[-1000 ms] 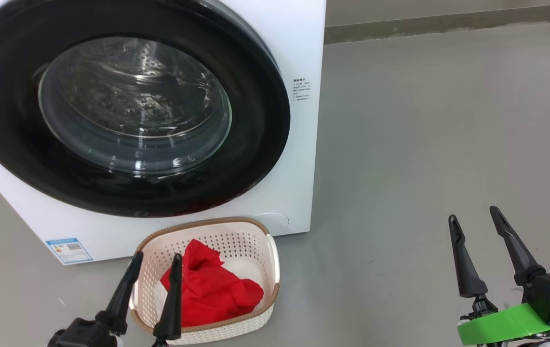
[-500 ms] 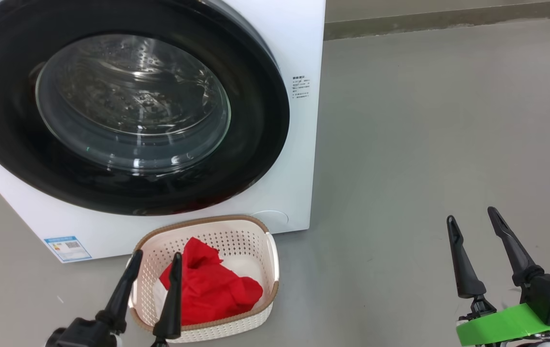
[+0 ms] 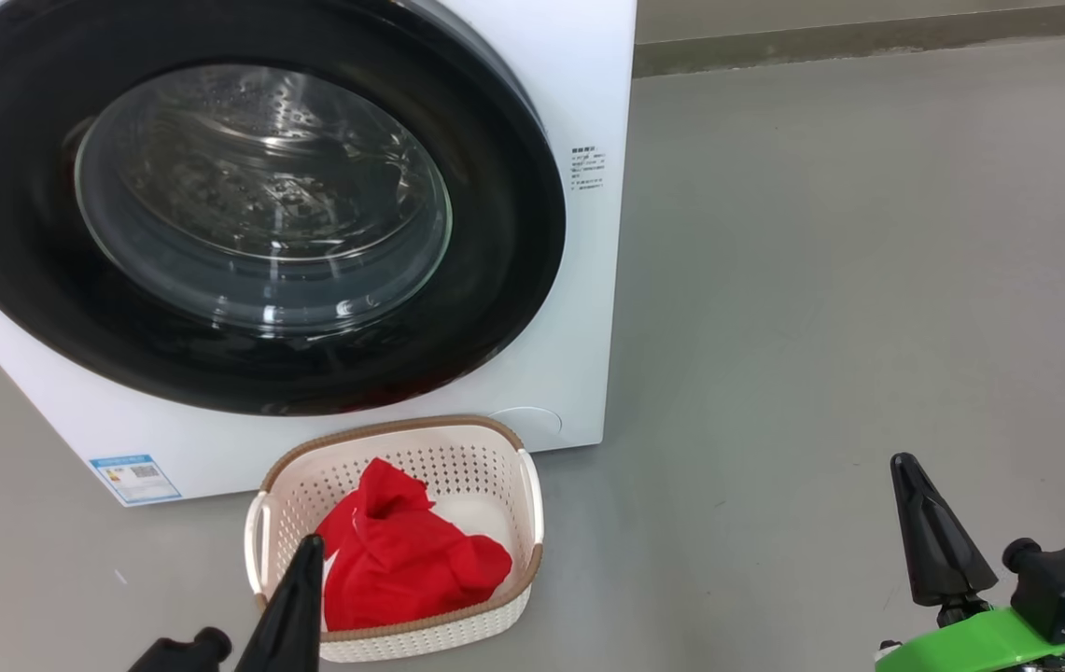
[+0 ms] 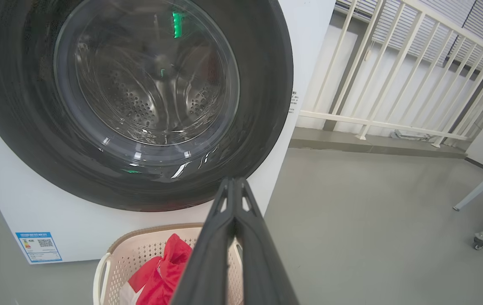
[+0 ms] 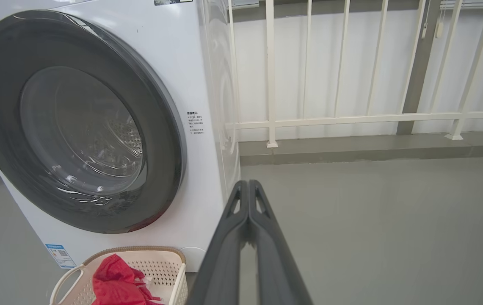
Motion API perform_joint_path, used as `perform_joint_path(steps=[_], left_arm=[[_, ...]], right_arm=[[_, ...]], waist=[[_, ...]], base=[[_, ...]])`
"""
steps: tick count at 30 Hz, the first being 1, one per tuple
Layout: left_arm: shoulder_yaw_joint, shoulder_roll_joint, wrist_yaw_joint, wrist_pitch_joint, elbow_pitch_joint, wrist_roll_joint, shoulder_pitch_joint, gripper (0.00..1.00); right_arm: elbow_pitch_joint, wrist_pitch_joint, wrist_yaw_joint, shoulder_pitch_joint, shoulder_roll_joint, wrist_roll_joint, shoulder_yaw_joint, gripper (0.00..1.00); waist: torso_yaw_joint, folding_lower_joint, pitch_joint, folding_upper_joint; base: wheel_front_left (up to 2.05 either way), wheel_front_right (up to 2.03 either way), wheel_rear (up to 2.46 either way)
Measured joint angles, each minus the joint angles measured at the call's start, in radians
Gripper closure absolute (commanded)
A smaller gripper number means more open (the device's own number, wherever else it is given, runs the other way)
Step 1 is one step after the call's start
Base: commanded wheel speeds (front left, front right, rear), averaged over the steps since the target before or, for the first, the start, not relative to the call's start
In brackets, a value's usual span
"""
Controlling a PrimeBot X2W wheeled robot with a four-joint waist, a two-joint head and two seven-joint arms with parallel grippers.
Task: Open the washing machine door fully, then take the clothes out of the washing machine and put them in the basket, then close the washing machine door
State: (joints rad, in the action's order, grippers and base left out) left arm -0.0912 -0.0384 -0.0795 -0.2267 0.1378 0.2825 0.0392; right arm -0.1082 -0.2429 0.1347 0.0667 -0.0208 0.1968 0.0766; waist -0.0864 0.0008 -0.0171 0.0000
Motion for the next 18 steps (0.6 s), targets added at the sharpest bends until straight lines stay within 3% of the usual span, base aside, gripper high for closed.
perform_joint_path(steps=[18], left_arm=[[0.025,0.0,-0.001,0.05,0.019,0.197,-0.004,1.0]], right_arm=[[-0.024,0.043,0.0,-0.005,-0.007,0.225,-0.004,1.0]], waist=[[0.013,-0.0006,0.005,0.0]], base=[[0.0,0.0,0.0]])
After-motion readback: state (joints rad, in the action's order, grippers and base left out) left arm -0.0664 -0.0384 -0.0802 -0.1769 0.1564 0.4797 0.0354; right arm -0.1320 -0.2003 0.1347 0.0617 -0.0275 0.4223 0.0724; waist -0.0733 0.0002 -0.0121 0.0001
